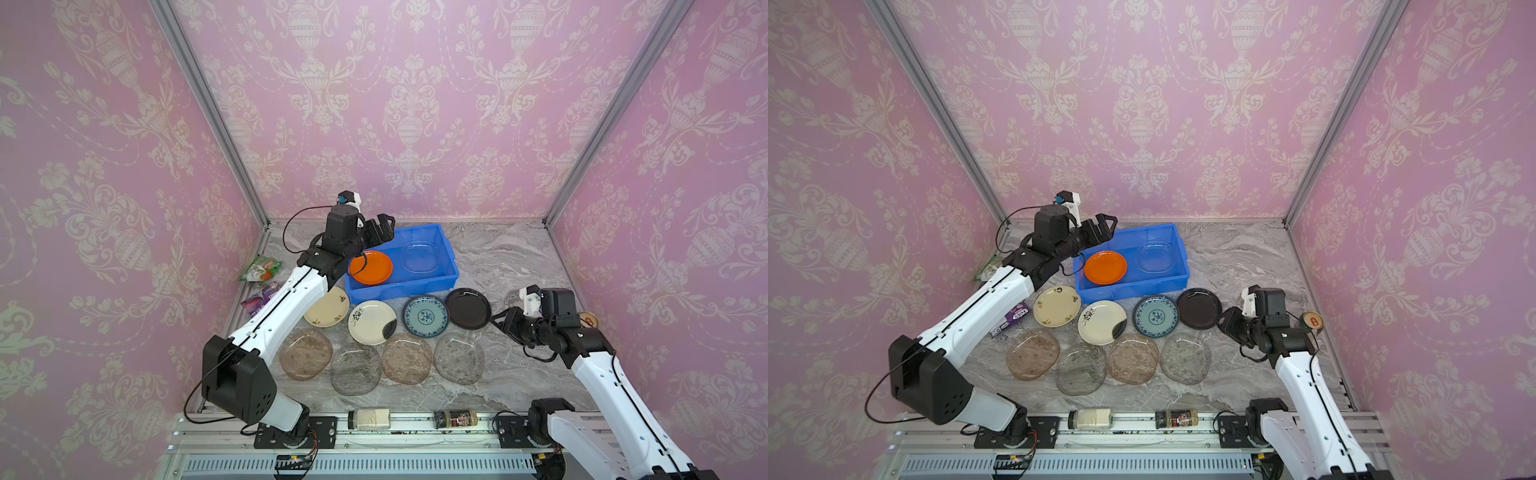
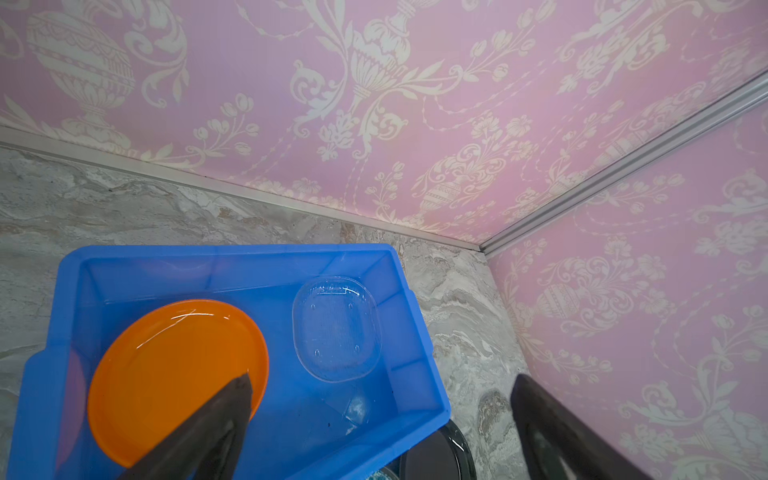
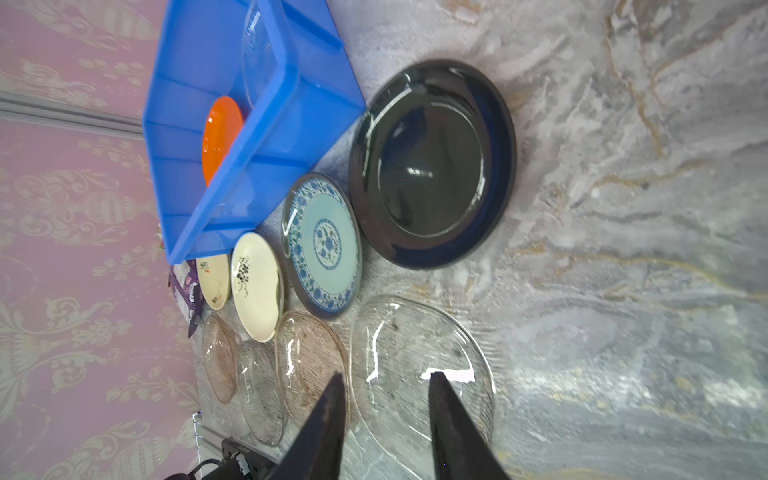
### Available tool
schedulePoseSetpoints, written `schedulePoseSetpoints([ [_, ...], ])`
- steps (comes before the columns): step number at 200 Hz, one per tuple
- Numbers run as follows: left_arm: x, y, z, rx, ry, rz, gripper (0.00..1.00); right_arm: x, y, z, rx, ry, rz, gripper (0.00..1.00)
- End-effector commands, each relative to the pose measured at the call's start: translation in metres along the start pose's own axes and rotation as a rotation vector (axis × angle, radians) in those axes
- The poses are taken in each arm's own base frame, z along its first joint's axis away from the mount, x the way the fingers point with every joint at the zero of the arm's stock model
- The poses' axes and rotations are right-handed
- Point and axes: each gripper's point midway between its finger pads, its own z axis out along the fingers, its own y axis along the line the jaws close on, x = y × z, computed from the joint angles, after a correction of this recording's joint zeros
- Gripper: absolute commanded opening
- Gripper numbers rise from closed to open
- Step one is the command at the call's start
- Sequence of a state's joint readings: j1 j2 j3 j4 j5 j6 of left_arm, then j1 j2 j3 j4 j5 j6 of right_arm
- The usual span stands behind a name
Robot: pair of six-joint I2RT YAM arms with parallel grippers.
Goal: Place the plates into the plastic bin on the countertop
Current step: 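Open the left gripper over the bin while the right gripper reaches toward the clear plates, then grip a second clear glass plate rim with the right gripper and lift it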
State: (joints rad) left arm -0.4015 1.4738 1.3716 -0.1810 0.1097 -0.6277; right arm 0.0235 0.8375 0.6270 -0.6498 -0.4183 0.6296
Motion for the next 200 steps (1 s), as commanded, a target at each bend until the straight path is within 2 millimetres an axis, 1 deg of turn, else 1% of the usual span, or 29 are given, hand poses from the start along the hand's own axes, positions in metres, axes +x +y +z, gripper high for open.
schedulePoseSetpoints([
  [1,0.028,0.005,-0.009,-0.005,0.120,0.061,0.99,0.037,-0.028,0.007,0.074,0.104,0.069,0.34],
  [9,0.038,0.001,-0.009,0.024,0.167,0.066,0.99,0.045,-0.032,0.010,0.076,0.128,0.088,0.34],
  [23,0.055,-0.001,-0.007,0.033,0.229,0.069,0.99,0.056,-0.037,0.015,0.081,0.162,0.100,0.32],
  [43,0.082,-0.003,-0.004,0.039,0.297,0.110,0.99,0.065,-0.043,0.021,0.098,0.195,0.092,0.31],
  [64,0.099,-0.007,-0.005,0.058,0.328,0.148,0.99,0.073,-0.048,0.027,0.114,0.226,0.094,0.30],
  [90,0.105,-0.008,-0.006,0.069,0.328,0.169,0.99,0.076,-0.051,0.038,0.110,0.233,0.103,0.29],
  [113,0.113,-0.005,0.001,0.074,0.350,0.163,0.99,0.078,-0.054,0.048,0.124,0.258,0.106,0.28],
  [141,0.118,-0.009,0.008,0.110,0.366,0.146,0.99,0.077,-0.053,0.057,0.116,0.258,0.099,0.29],
  [200,0.126,-0.010,0.019,0.127,0.391,0.134,0.99,0.081,-0.060,0.070,0.126,0.278,0.106,0.28],
])
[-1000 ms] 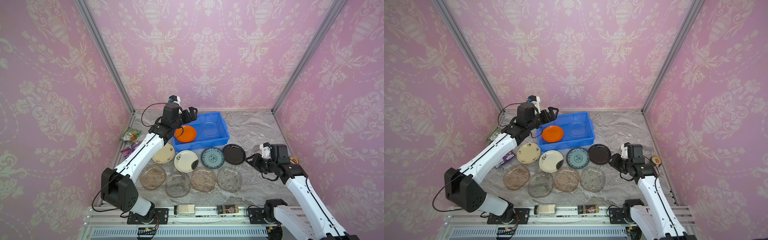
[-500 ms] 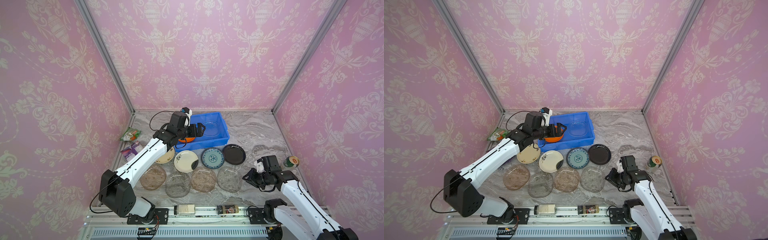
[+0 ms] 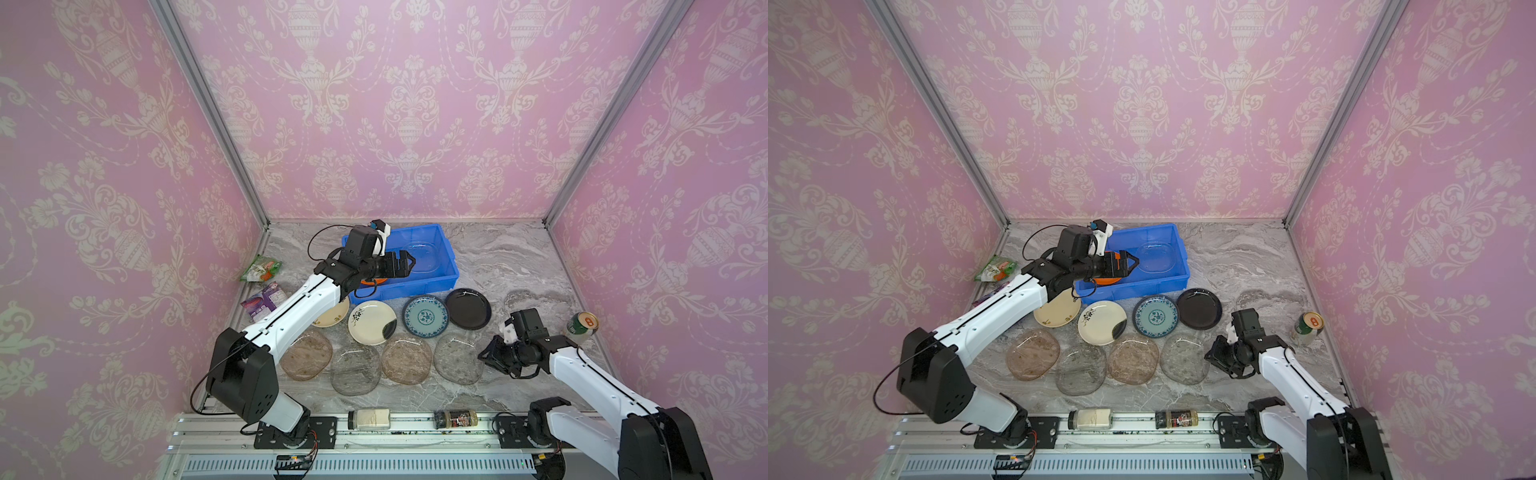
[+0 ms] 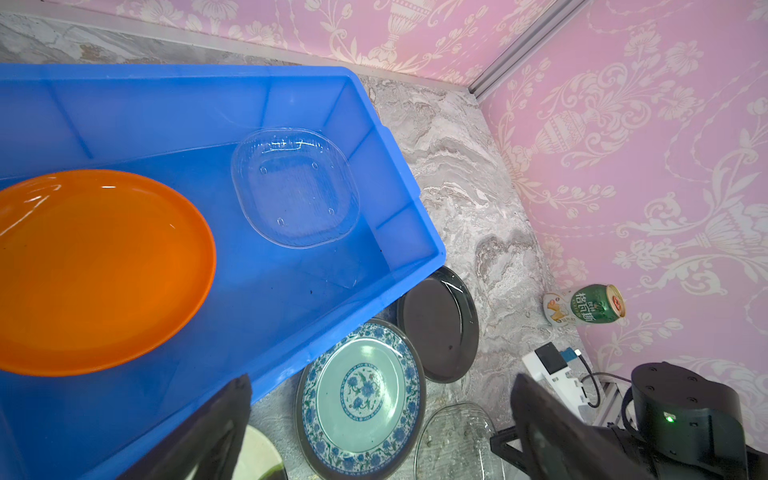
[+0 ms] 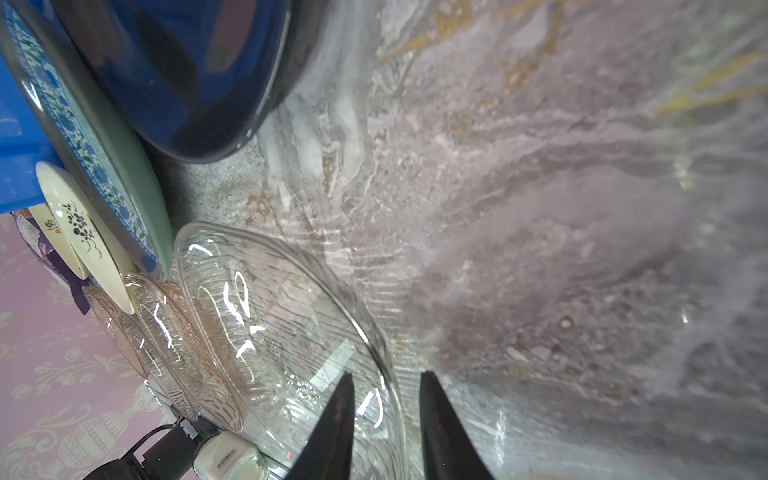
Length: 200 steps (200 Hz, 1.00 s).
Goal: Place the plates into the plastic bin on the countertop
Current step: 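Grip a second clear glass plate rim with the right gripper and lift it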
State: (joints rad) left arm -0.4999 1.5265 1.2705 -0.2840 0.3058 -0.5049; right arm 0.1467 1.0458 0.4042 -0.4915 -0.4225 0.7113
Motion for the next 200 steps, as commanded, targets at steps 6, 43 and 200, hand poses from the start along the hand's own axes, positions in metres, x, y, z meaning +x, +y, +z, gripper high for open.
schedulePoseSetpoints([
  [6,0.004,-0.002,0.008,0.029,0.019,0.018,0.99,0.004,-0.004,0.009,-0.007,0.013,0.014,0.27],
  [43,0.006,0.001,0.012,0.024,0.027,0.018,0.99,0.005,-0.006,0.012,-0.004,0.012,0.016,0.21],
  [200,0.004,0.000,0.016,0.015,0.052,0.095,0.98,-0.013,0.033,-0.065,0.006,-0.117,-0.108,0.00],
])
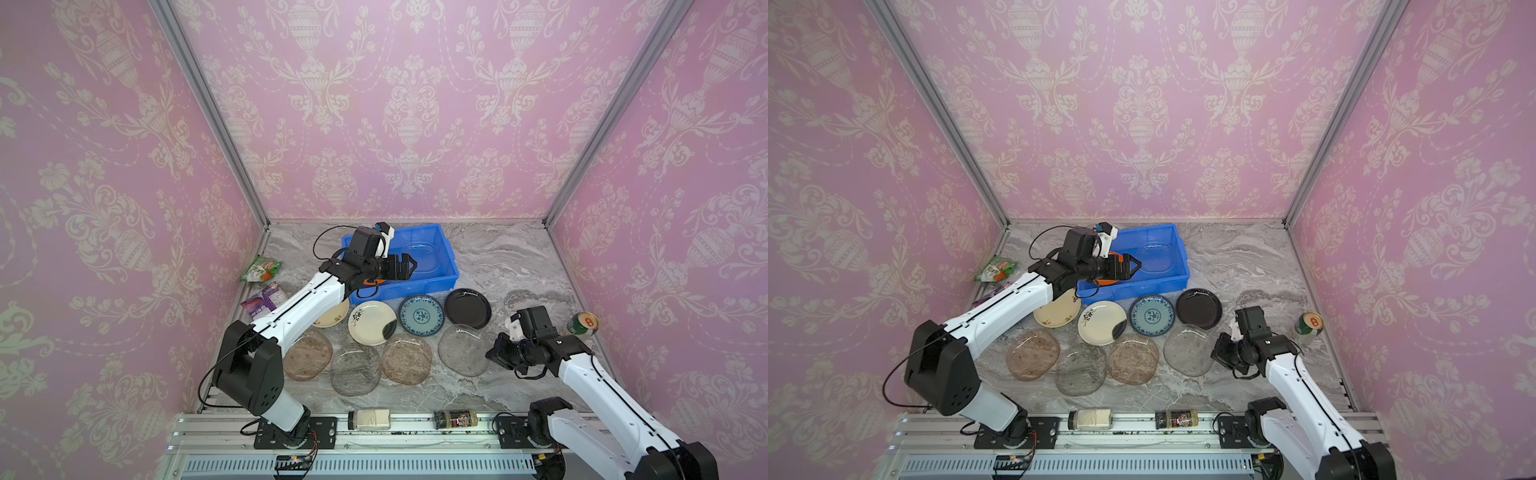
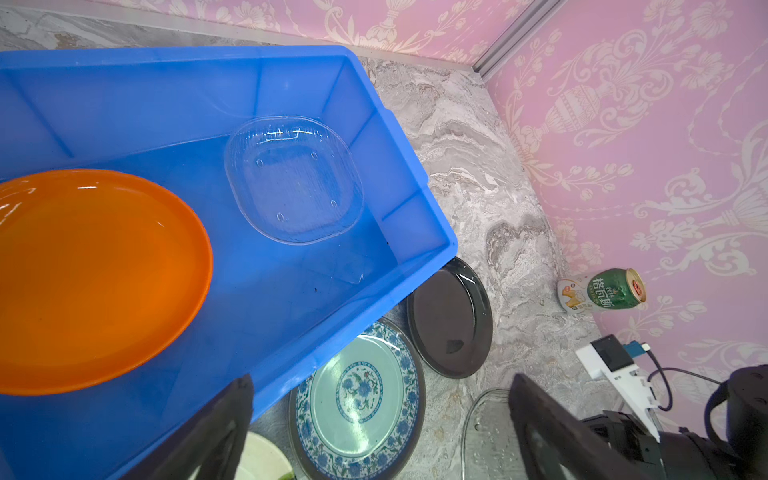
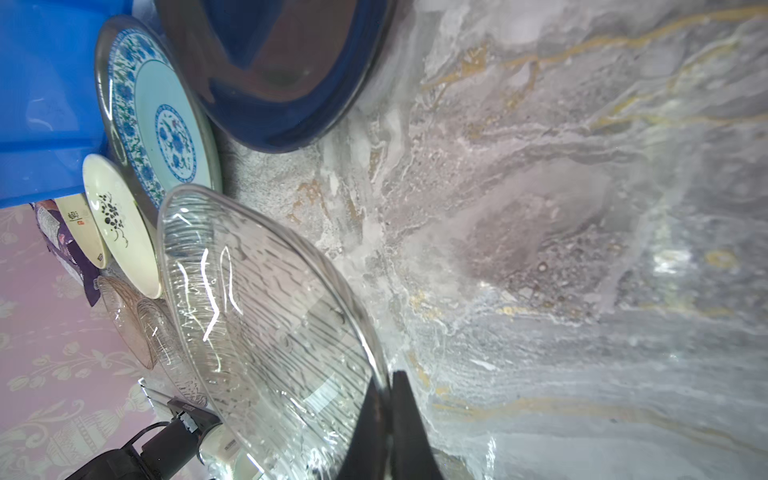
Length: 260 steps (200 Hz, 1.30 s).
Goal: Place the plates into the plastic bin on the countertop
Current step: 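Grip a second clear glass plate rim with the right gripper and lift it, then carry the clear plate to the bin and pass it to the left gripper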
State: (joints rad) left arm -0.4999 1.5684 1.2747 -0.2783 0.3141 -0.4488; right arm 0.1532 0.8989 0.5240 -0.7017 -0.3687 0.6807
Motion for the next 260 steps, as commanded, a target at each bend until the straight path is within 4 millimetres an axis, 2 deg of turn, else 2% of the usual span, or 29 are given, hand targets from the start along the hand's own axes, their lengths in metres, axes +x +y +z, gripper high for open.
schedulePoseSetpoints([
  [1,-0.003,-0.006,0.002,0.021,0.021,0.048,0.98,-0.013,0.016,-0.023,-0.004,-0.049,-0.052,0.00],
  [41,-0.008,-0.011,0.001,0.039,0.010,0.058,0.97,-0.050,0.057,-0.047,-0.070,-0.144,-0.116,0.00],
  [73,-0.011,-0.011,0.001,0.025,0.019,0.072,0.95,-0.081,0.091,-0.058,-0.126,-0.198,-0.164,0.00],
  [112,-0.007,-0.008,0.005,0.013,0.048,0.079,0.91,-0.102,0.118,-0.062,-0.163,-0.206,-0.224,0.00],
  [135,-0.003,-0.005,0.009,0.007,0.061,0.074,0.85,-0.114,0.130,-0.062,-0.177,-0.211,-0.245,0.00],
  [166,-0.002,-0.006,0.014,0.023,0.071,0.068,0.83,-0.128,0.144,-0.055,-0.203,-0.215,-0.255,0.00],
  [238,-0.006,-0.010,0.020,0.035,0.085,0.061,0.71,-0.143,0.163,-0.029,-0.214,-0.160,-0.277,0.00],
  [244,-0.006,-0.010,0.022,0.037,0.090,0.057,0.71,-0.150,0.175,-0.036,-0.236,-0.180,-0.293,0.00],
  [260,-0.005,-0.011,0.026,0.043,0.103,0.052,0.69,-0.153,0.183,-0.034,-0.248,-0.177,-0.301,0.00],
])
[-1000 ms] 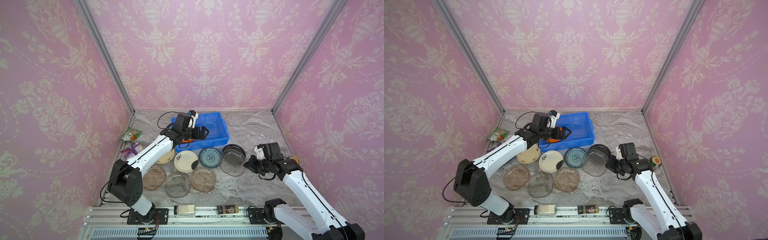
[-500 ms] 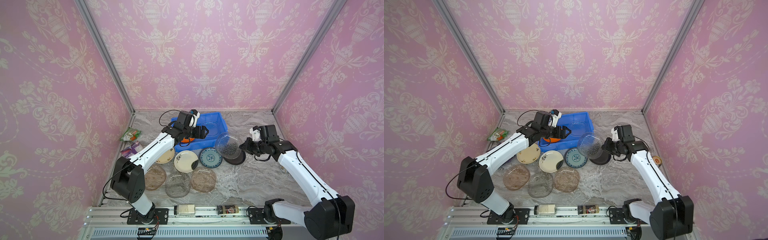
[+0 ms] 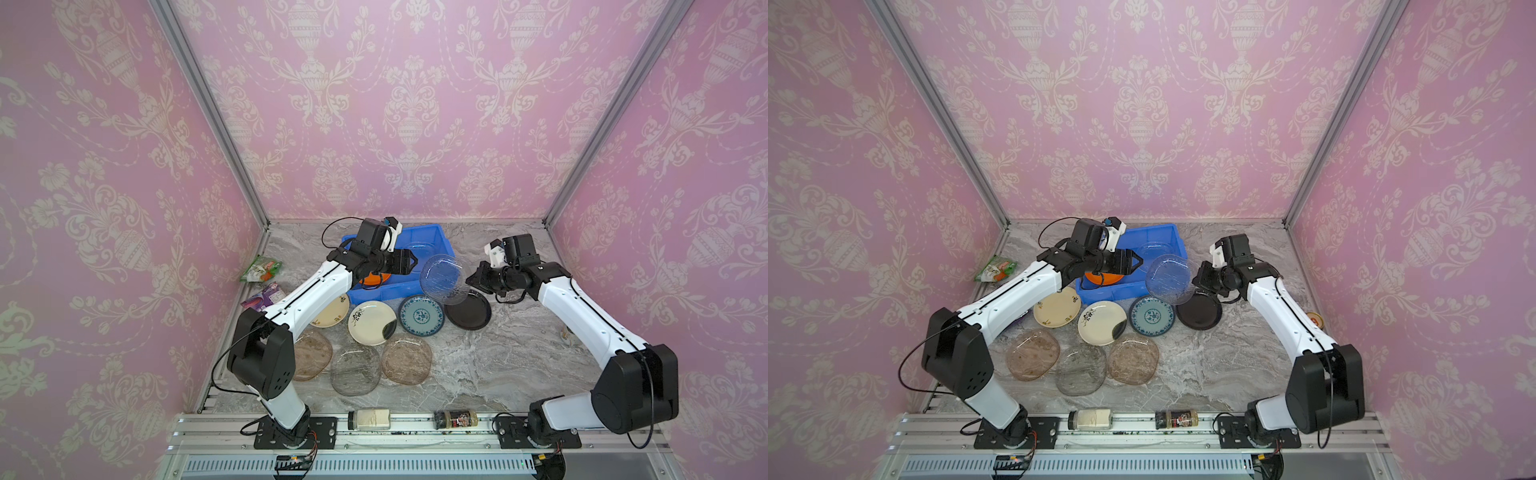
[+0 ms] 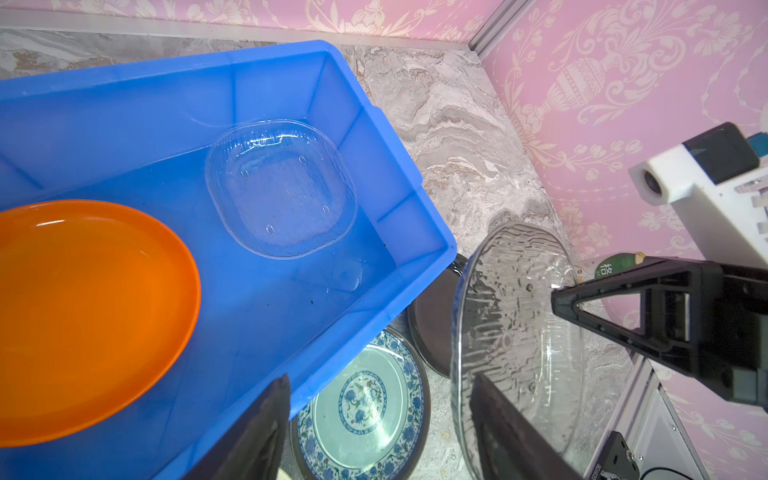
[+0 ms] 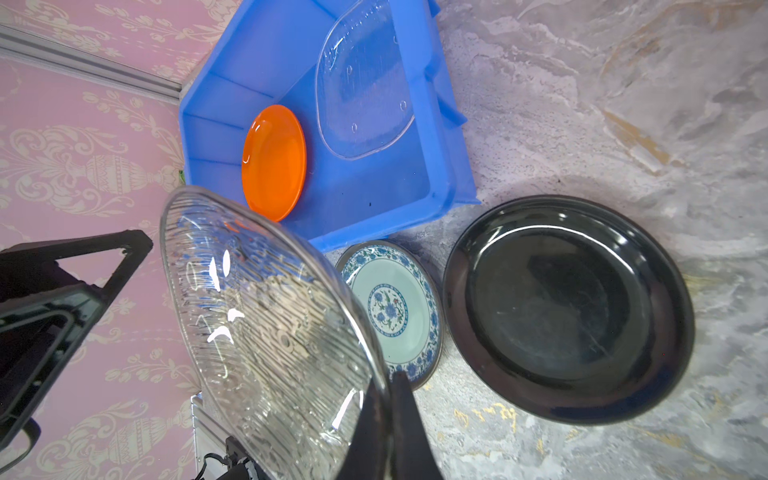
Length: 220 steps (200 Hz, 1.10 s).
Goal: Place the plates into the plastic bin on the countertop
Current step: 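Carry the clear plate to the bin and pass it to the left gripper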
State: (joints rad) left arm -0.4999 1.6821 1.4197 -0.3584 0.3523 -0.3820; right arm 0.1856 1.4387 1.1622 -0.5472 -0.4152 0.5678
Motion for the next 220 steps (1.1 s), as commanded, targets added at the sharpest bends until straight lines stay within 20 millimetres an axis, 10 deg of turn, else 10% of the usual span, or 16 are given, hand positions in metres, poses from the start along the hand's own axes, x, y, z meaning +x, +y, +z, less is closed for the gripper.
schedulePoseSetpoints([
  [1,0.004,-0.006,0.008,0.029,0.045,0.001,0.69,-0.019,0.027,-0.004,-0.066,-0.034,-0.063,0.00],
  [42,0.001,-0.003,0.015,0.007,0.064,0.013,0.60,-0.027,0.042,0.008,-0.082,-0.008,-0.089,0.00],
  [118,-0.002,0.006,0.028,-0.036,0.099,0.007,0.00,-0.036,0.038,0.027,-0.043,0.021,-0.083,0.00],
  [146,-0.003,0.011,0.034,-0.056,0.100,-0.001,0.00,-0.042,0.037,0.035,-0.037,0.021,-0.076,0.00],
  [179,-0.013,0.033,0.045,-0.140,0.067,-0.026,0.00,-0.057,0.026,0.044,-0.004,0.009,-0.048,0.31],
  [220,-0.034,0.059,0.054,-0.214,-0.006,-0.108,0.00,-0.085,0.006,0.026,-0.024,-0.096,0.033,0.38],
])
